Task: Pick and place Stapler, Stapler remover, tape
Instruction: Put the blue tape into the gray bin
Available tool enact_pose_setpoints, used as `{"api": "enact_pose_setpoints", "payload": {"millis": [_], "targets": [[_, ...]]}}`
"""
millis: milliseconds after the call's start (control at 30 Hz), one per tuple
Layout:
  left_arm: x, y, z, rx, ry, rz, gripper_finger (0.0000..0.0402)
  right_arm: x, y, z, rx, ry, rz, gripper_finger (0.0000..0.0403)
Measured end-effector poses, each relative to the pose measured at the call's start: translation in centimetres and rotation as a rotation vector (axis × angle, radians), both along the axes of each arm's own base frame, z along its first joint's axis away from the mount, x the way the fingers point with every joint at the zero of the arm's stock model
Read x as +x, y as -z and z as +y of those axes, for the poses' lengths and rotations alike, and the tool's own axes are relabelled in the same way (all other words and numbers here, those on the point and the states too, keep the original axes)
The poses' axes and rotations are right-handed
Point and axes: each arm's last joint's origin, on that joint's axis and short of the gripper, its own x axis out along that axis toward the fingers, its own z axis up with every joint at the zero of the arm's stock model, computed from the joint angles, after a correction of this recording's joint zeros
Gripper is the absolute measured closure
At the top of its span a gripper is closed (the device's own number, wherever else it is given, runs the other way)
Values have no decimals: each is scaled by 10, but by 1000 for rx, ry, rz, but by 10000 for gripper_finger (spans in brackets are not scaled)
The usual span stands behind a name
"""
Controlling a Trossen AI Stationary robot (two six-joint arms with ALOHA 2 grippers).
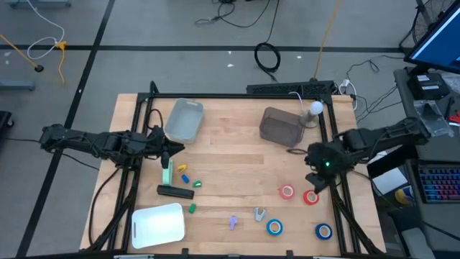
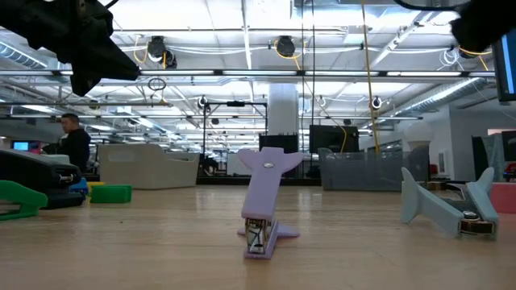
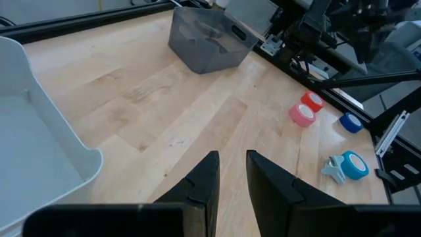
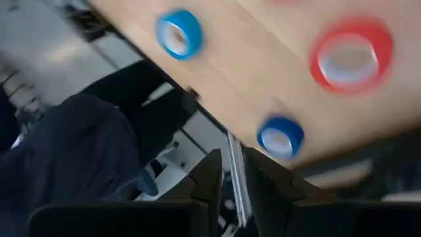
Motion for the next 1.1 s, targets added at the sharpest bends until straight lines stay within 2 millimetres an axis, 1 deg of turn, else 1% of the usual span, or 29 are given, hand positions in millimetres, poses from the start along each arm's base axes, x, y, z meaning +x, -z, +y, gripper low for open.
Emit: {"api": "enact_pose_setpoints", "payload": {"millis": [100,267,500,733,867,1033,1100], "targets": [[0,0,0,0,0,0,323,-6,1,11,22,27,118,348],[0,1,0,3,1,9,323,-11,3,31,6,96,264,348],[0,1,1,54,-4,16,323,-10,9,67,-21,161,345,348],[-1,0,1,67,-27,16,323,-11,28,101,-107,129,450,348],[-1,0,1,86,-21,20,323,-12,39,113,-168,84,462,348],[-1,0,1,89,-20,20,323,-6,50,125,-236,69,341,348],[-1,0,1,89,-20,20,323,-3,54,129,-246,50,326,348]]}}
